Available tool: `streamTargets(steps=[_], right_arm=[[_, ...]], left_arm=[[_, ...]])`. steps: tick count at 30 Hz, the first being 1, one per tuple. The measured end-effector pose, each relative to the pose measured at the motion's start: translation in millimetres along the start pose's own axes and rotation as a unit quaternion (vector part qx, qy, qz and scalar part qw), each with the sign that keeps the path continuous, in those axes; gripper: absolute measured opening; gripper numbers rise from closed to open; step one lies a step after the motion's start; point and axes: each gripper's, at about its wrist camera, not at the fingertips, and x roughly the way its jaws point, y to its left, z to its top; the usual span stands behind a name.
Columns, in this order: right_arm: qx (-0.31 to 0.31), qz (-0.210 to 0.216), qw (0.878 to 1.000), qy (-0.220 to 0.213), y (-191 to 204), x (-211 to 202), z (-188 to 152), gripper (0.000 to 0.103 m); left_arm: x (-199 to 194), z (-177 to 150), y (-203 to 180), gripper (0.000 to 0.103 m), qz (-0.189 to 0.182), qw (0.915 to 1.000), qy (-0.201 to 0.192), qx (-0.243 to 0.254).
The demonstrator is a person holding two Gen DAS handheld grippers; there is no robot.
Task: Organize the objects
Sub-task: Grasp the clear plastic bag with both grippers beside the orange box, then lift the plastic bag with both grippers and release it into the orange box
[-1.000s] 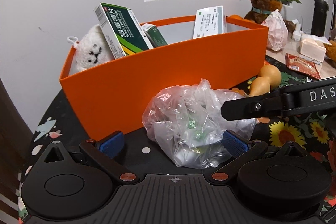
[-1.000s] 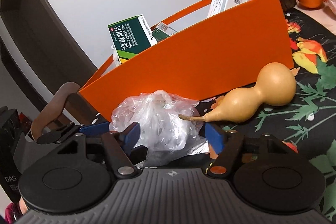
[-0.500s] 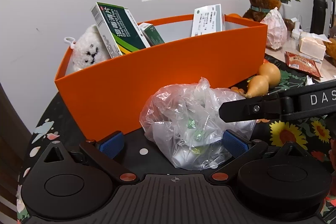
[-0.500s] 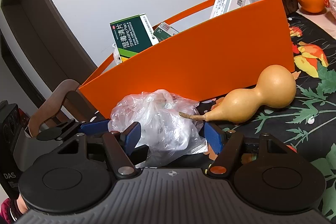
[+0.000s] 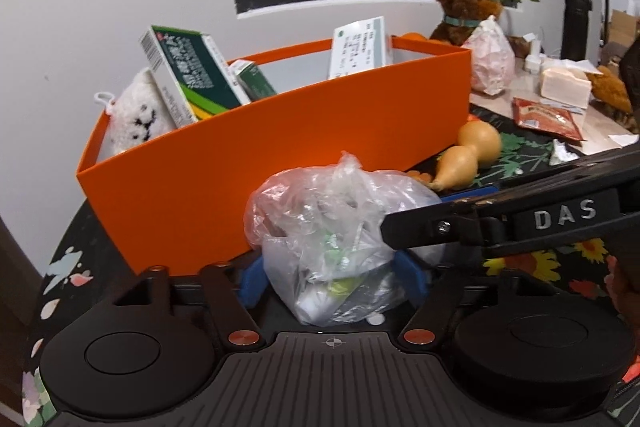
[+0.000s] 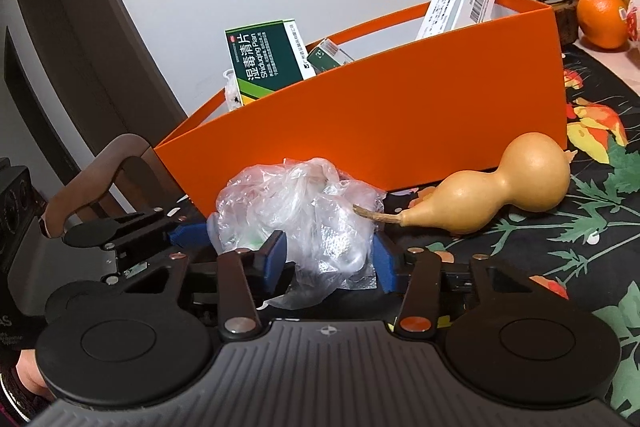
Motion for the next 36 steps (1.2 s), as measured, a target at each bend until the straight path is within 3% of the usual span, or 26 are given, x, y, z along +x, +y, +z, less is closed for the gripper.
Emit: streamTargets(steps=[17, 36], right_arm=[[-0.021, 0.002, 0.999, -0.030, 21.3, -17.9, -2.9, 0.051], [-0.048, 0.020, 0.994, -0.094, 60.4, -57.2, -2.7, 0.051]], left_arm=[[-32.0, -4.1, -17.6, 0.103, 0.029, 0.9979, -0.045, 0.036], [-86.2, 5.1, -23.1, 0.103, 0.053, 0.9925, -0.091, 0.062]])
